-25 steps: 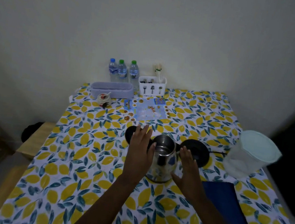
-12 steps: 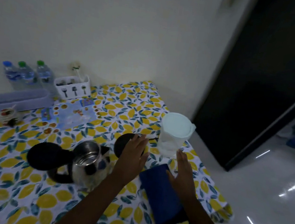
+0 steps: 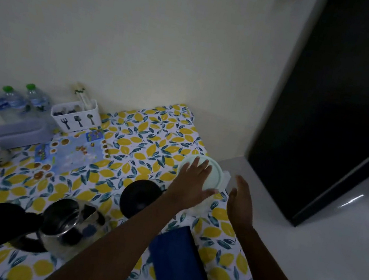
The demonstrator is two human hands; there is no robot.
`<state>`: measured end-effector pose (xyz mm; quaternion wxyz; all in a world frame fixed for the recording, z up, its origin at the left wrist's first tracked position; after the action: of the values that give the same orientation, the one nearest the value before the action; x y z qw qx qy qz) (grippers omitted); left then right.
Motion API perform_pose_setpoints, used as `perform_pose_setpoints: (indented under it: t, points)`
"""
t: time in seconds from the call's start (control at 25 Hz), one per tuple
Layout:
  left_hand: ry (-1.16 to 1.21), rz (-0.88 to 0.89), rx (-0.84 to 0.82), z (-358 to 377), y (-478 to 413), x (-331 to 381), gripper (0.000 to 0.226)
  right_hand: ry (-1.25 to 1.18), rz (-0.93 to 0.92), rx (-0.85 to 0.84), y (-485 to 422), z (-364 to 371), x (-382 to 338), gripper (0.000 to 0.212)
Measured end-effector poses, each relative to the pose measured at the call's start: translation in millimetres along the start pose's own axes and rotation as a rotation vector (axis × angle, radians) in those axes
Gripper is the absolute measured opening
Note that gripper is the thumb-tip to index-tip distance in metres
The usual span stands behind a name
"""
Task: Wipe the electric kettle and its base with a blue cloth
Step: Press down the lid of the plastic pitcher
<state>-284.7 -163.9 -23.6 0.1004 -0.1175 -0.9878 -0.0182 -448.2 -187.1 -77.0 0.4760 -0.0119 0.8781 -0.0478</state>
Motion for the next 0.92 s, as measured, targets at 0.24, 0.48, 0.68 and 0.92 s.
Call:
perform_pose_setpoints:
  t: [0.24, 0.48, 0.68, 0.92]
  points:
    - [-0.209, -0.045, -0.123, 38.5, -13.3, -0.4, 0.093, -0.222, 0.141, -0.268, -60.2, 30.1, 7.5, 0.024]
    - [-0.204, -0.032, -0.097, 40.4, -13.8, -3.0, 0.085, -0.159, 0.218, -0.410, -79.0, 46.1, 14.6, 0.033]
    - [-0.189, 0.016, -0.110, 40.2, -7.4, -2.0, 0.085, -0.222, 0.347, -0.438, -76.7, 48.2, 20.4, 0.028]
    - [-0.214, 0.028, -0.154, 39.0, 34.1, -16.1, 0.109, -0.525, 0.276, -0.239, -36.3, 45.7, 8.0, 0.045]
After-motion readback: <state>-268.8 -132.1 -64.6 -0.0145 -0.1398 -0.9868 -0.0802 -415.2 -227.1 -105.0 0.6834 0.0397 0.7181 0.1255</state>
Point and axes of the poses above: each hand's wrist, its own y-axis away from the middle knuckle, its own z-axis out of the palm, x = y × z, the point moved 6 cm from there along -y, towards the middle knuckle, and after that the axes turned 4 degrees about -y, right-handed, at the moved point
